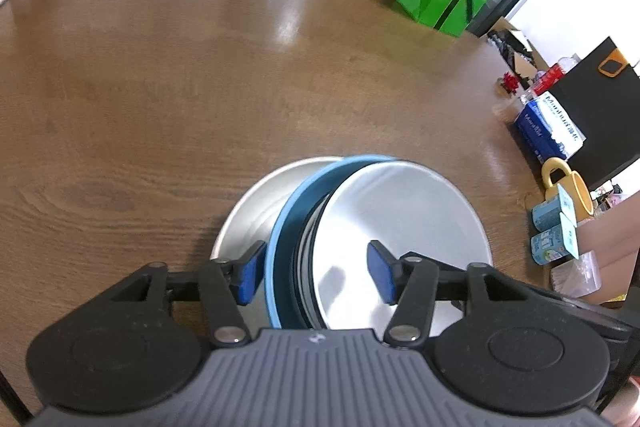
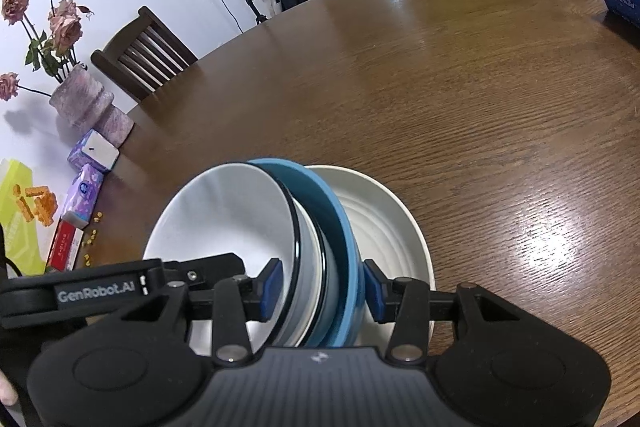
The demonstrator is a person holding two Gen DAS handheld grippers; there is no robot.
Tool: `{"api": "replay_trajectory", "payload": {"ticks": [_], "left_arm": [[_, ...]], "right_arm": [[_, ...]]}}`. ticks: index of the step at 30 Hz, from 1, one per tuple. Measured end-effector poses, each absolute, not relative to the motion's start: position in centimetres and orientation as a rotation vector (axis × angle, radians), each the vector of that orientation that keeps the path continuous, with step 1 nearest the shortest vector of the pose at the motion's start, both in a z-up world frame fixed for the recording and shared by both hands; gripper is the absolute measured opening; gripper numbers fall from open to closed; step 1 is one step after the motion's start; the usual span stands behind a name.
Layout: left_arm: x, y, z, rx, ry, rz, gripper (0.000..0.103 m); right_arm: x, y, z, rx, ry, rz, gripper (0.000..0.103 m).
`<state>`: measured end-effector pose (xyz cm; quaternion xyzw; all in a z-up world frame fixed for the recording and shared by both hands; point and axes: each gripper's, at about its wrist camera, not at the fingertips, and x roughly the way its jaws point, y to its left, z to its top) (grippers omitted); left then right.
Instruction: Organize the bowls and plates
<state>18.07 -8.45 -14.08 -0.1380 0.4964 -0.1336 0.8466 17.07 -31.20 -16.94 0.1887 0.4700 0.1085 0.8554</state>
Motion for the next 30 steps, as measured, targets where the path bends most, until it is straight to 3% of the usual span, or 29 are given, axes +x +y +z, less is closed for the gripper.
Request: {"api": "replay_trajectory", "payload": {"ticks": [1, 5, 6, 11, 20, 30], "left_arm": [[17.9, -8.3, -13.6, -0.279, 1.03, -0.272, 0.071], [16.9, -7.1, -12.0, -0.249, 0.962, -0.236, 0.092], [16.6, -6.8, -11.6, -0.239, 0.941, -0.225, 0.102], [14.3, -6.0, -9.3, -0.128, 0.781, -0.198, 0.103], [9.6, -4.3, -6.4, -0.022, 0.678, -0.319, 0.103], [-2.4, -4.9, -3.5, -0.052, 0.544, -0.171, 0.103]], "right_arm": [[17.0, -31.2, -16.6, 0.386, 0.98, 0.233, 0.046], [16.2, -31.3, -14.9, 0.329, 0.946, 0.204, 0.077], [15.9, -31.4, -14.5, 0.315, 0.93, 0.199, 0.085], [13.7, -30.4, -11.8, 0.213, 0.82, 0.146, 0.103], [6.8, -27.4, -8.8, 0.178, 0.72, 0.027, 0.103], [-2.2, -27.3, -5.9, 0.067, 0.605, 0.132, 0.103]]}}
